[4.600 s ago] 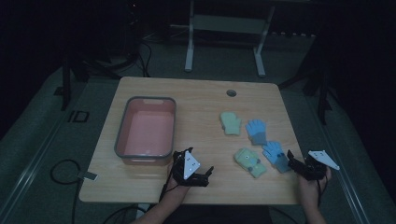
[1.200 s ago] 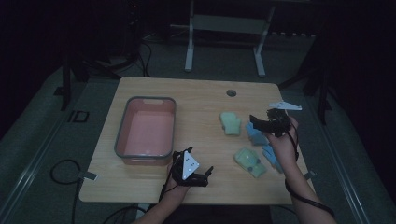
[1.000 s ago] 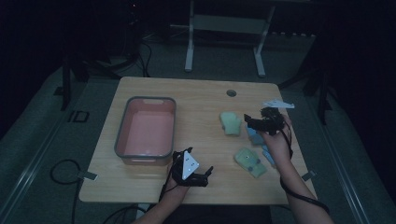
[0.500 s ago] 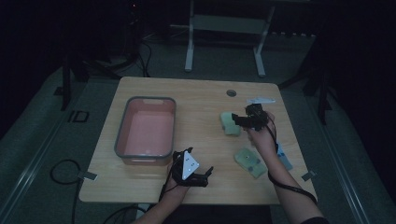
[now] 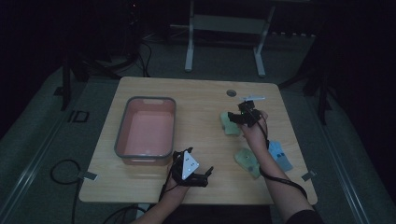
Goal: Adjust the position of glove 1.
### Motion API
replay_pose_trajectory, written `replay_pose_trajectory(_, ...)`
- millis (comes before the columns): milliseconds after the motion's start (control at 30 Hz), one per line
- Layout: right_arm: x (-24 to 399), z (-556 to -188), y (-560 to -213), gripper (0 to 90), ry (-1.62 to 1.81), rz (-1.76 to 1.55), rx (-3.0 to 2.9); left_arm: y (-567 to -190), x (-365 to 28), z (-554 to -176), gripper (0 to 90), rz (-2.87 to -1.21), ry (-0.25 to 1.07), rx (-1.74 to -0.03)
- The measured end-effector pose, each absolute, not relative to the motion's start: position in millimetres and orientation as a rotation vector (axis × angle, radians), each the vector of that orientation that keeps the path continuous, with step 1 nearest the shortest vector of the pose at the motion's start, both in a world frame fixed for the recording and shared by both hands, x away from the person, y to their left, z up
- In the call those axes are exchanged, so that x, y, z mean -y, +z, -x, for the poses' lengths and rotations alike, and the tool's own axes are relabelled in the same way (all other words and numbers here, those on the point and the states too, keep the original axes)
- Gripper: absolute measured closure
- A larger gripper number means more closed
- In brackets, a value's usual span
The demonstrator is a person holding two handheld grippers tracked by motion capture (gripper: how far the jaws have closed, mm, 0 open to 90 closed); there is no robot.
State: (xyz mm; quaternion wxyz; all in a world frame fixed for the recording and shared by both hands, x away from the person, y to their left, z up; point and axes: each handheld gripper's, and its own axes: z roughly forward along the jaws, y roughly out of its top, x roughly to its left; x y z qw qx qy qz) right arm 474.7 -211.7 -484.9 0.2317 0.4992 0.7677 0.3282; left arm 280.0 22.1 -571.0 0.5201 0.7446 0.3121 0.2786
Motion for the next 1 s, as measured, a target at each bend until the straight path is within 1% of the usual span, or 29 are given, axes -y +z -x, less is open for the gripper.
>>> replay_pose_trajectory(133, 208.6, -480.6, -492.5, 48.4, 0.880, -1.386, -2.157, -571.0, -22.1, -280.3, 0.2, -1.785, 0.662, -0.748)
replay_pose_trajectory(300, 207.7, -488.9, -501.2, 54.6, 0.852, -1.420, -2.183, -571.0, -22.6, -280.7, 0.2, -1.782, 0.656, -0.752)
replay_pose_trajectory(567, 209.3, -498.8, -516.9, 61.0, 0.810, -1.474, -2.206, -570.9, -22.4, -280.4, 0.2, -1.786, 0.659, -0.745)
replay_pose_trajectory(833, 204.1, -503.8, -537.6, 62.5, 0.719, -1.465, -2.248, -571.0, -22.6, -280.7, 0.2, -1.784, 0.653, -0.748)
replay_pose_trajectory(933, 203.9, -504.3, -538.1, 67.5, 0.721, -1.465, -2.252, -571.0, -22.5, -280.4, 0.2, -1.785, 0.657, -0.746)
replay_pose_trajectory(1000, 204.4, -504.7, -538.0, 75.0, 0.726, -1.470, -2.250, -571.0, -22.4, -280.4, 0.2, -1.785, 0.658, -0.746)
